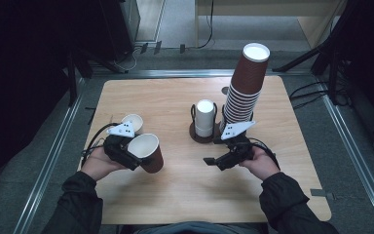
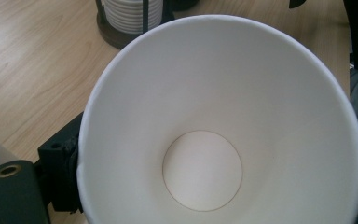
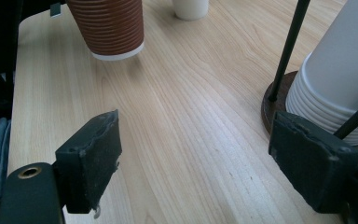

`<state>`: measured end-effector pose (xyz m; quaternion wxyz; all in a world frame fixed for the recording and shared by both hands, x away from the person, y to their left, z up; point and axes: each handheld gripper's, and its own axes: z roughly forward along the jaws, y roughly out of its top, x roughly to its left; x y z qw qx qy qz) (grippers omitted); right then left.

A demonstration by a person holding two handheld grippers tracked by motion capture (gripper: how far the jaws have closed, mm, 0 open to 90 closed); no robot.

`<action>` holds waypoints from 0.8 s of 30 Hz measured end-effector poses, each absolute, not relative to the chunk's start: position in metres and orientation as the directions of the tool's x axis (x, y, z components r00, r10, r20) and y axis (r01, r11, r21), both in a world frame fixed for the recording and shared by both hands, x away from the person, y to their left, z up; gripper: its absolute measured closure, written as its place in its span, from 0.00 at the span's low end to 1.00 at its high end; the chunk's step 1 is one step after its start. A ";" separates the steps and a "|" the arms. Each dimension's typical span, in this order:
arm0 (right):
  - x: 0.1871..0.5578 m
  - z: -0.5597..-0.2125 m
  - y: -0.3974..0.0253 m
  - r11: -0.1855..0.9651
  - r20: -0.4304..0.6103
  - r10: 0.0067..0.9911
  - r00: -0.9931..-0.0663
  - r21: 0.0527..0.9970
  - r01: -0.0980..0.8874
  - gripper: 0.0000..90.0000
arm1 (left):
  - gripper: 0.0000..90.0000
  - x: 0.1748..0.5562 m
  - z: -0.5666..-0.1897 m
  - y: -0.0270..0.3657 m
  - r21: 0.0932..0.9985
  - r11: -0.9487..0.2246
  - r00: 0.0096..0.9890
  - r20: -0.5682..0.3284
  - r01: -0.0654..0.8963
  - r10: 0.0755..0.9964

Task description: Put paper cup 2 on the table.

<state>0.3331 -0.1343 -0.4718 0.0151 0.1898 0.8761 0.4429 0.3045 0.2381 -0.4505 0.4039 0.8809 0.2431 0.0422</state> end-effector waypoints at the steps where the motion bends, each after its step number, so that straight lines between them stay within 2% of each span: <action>1: 0.334 -0.472 -0.134 0.536 0.141 0.347 -0.927 0.781 0.320 0.19 | 0.09 0.304 -0.451 0.239 0.729 -0.560 0.877 -0.117 0.394 0.465; 6: 0.335 -0.472 -0.134 0.534 0.143 0.350 -0.926 0.782 0.322 0.20 | 0.09 0.305 -0.456 0.244 0.702 -0.587 0.868 -0.088 0.403 0.489; 24: 0.337 -0.473 -0.136 0.533 0.142 0.363 -0.921 0.779 0.330 0.20 | 0.09 0.315 -0.472 0.269 0.672 -0.588 0.831 -0.075 0.451 0.551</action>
